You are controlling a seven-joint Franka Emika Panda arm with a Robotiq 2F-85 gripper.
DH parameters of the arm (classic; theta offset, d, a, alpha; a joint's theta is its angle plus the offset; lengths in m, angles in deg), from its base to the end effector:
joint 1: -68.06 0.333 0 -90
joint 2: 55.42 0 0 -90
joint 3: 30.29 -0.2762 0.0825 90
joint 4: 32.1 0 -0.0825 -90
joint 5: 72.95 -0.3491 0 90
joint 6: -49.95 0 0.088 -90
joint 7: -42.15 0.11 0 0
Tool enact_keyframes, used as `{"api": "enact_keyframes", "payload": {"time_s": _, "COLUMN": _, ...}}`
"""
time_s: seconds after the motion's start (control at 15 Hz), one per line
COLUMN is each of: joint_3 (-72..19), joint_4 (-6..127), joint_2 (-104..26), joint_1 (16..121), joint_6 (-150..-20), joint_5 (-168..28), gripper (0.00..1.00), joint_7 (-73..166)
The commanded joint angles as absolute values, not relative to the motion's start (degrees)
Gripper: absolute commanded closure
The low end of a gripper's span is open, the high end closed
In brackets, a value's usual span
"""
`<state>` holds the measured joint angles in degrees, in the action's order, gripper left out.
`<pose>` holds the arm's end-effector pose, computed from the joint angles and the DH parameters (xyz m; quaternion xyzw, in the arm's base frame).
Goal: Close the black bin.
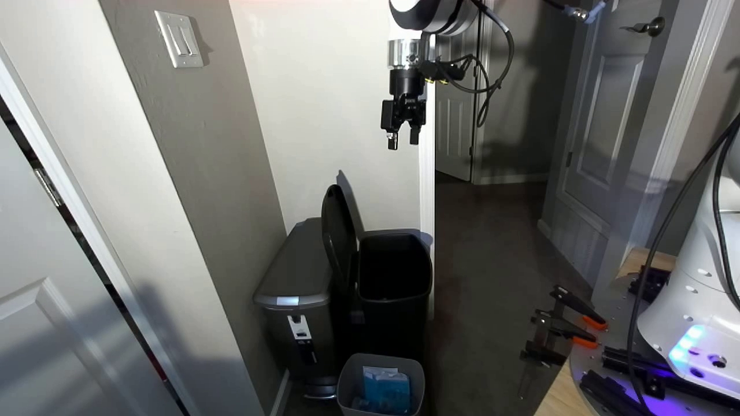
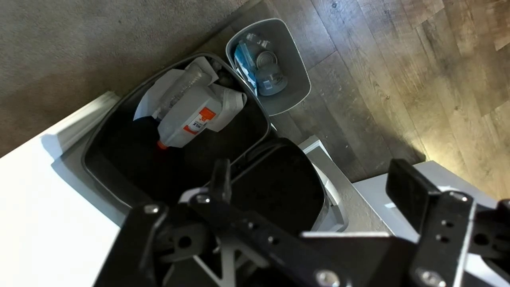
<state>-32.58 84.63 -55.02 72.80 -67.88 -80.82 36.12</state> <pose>0.5174 0.0715 0.4144 -0.9947 -0.0820 -0.0056 0.0611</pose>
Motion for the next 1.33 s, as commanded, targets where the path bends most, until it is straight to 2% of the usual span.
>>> {"api": "enact_keyframes", "payload": {"time_s": 0.0, "joint_3": -33.1, "joint_4": 84.5, "joint_2": -55.0, "joint_1": 72.3, "joint_6": -67.7, "joint_5": -80.8, "gripper": 0.00, "joint_7": 36.2}}
{"api": "enact_keyframes", "payload": {"time_s": 0.4, "joint_3": -32.4, "joint_4": 83.3, "joint_2": -52.6, "joint_1": 71.6, "joint_6": -70.2, "joint_5": -82.0, "gripper": 0.00, "joint_7": 35.3}}
{"api": "enact_keyframes", "payload": {"time_s": 1.27, "joint_3": -36.2, "joint_4": 61.5, "joint_2": -26.0, "joint_1": 72.0, "joint_6": -83.8, "joint_5": -84.8, "gripper": 0.00, "joint_7": 39.9}}
